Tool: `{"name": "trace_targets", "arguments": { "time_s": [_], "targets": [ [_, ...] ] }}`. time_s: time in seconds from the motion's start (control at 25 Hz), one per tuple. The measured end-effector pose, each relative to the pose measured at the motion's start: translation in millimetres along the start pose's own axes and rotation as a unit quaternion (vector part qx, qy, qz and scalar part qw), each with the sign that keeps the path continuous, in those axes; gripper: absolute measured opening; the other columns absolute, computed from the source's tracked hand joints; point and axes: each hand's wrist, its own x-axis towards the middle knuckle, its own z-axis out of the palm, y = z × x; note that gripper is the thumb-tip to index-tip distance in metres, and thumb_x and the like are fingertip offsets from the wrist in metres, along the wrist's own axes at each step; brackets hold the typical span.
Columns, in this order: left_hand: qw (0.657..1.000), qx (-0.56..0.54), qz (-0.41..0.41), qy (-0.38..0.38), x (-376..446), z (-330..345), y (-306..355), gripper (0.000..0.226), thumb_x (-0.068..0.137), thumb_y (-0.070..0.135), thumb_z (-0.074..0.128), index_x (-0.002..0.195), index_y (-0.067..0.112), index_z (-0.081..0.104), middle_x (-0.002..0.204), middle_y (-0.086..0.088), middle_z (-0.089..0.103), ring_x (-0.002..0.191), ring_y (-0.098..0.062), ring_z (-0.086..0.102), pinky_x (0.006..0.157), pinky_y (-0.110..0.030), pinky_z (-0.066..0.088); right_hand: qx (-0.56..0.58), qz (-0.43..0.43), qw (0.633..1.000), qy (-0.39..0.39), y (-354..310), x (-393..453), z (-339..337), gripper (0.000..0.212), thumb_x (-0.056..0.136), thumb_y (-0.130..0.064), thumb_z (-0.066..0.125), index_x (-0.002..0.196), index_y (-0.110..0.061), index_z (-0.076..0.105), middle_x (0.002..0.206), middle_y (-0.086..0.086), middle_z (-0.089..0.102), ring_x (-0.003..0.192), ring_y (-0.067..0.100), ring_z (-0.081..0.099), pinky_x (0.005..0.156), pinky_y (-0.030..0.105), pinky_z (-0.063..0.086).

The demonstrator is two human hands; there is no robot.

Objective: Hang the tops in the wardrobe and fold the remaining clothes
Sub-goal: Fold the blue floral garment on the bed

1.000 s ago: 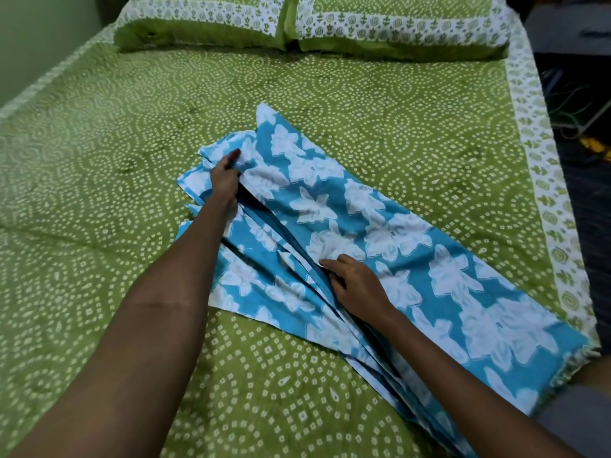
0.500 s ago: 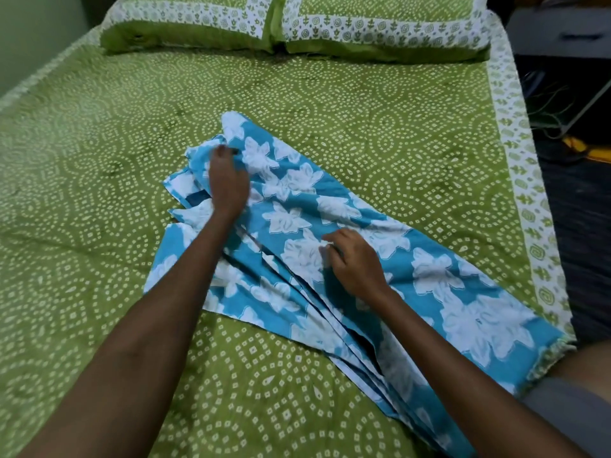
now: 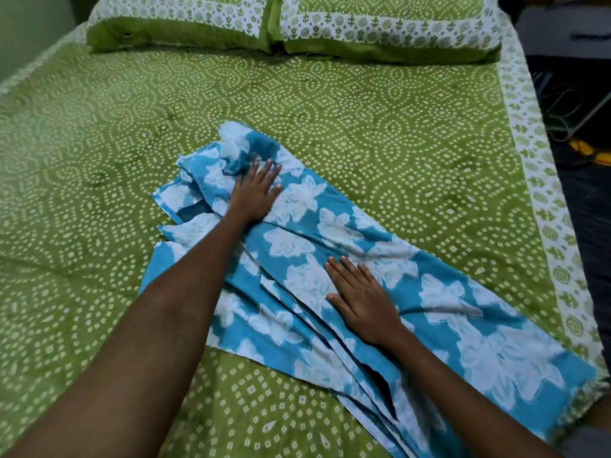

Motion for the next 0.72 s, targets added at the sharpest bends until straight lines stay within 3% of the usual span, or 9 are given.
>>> {"name": "trace_targets", "arguments": {
  "time_s": [0.16,0.36,0.48,0.6,0.72],
  "targets": [
    [0.995,-0.018,-0.094,0.014,39.1,-7.2,-44.6,0.054,0.101,0.046,0.021,0.151,0.028,0.010,0.159,0.003,0.003,0.146,-0.020,0.000,0.116,-0.044,0.000,0.028,0.008,0.999,0.029,8.0,5.2,9.7,0.061,0.097,-0.056,0.012,0.149,-0.025,0.020,0.154,-0.014,0.015,0.143,0.002,0.005,0.117,0.023,-0.003],
    [0.986,-0.044,-0.158,0.003,39.6,-19.9,-51.7,0.057,0.101,0.045,0.019,0.152,0.021,0.007,0.159,-0.004,0.001,0.146,-0.025,0.000,0.117,-0.043,-0.001,0.029,0.014,0.999,0.018,9.9,9.4,12.1,0.061,0.097,-0.055,0.012,0.149,-0.025,0.016,0.154,-0.014,0.014,0.143,0.003,0.005,0.116,0.023,-0.004],
    [0.991,-0.031,-0.125,0.044,-21.5,-5.2,-23.3,0.058,0.102,0.040,0.024,0.150,0.011,0.012,0.158,-0.009,0.007,0.145,-0.027,0.006,0.117,-0.041,0.005,0.029,0.018,0.999,0.003,8.7,7.8,9.7,0.068,0.093,-0.061,0.003,0.149,-0.024,0.014,0.154,-0.014,0.011,0.144,0.005,0.004,0.115,0.022,-0.007],
    [0.992,-0.065,-0.099,0.032,-107.4,13.9,14.7,0.055,0.101,0.039,0.027,0.150,0.013,0.017,0.158,-0.008,0.011,0.146,-0.026,0.006,0.116,-0.038,0.004,0.030,0.016,0.999,-0.007,8.2,8.9,5.9,0.081,0.085,-0.069,-0.008,0.150,-0.024,0.012,0.153,-0.015,0.004,0.142,0.002,-0.003,0.112,0.019,-0.012],
    [0.981,-0.154,-0.106,0.051,-198.2,20.1,53.0,0.051,0.101,0.036,0.030,0.147,0.014,0.026,0.157,-0.007,0.015,0.146,-0.023,0.008,0.116,-0.034,0.003,0.032,0.017,0.999,-0.036,3.8,6.9,-3.4,0.073,0.090,-0.065,0.004,0.151,-0.024,0.011,0.157,-0.011,0.005,0.142,0.002,-0.005,0.112,0.022,-0.009]
  ]
}}
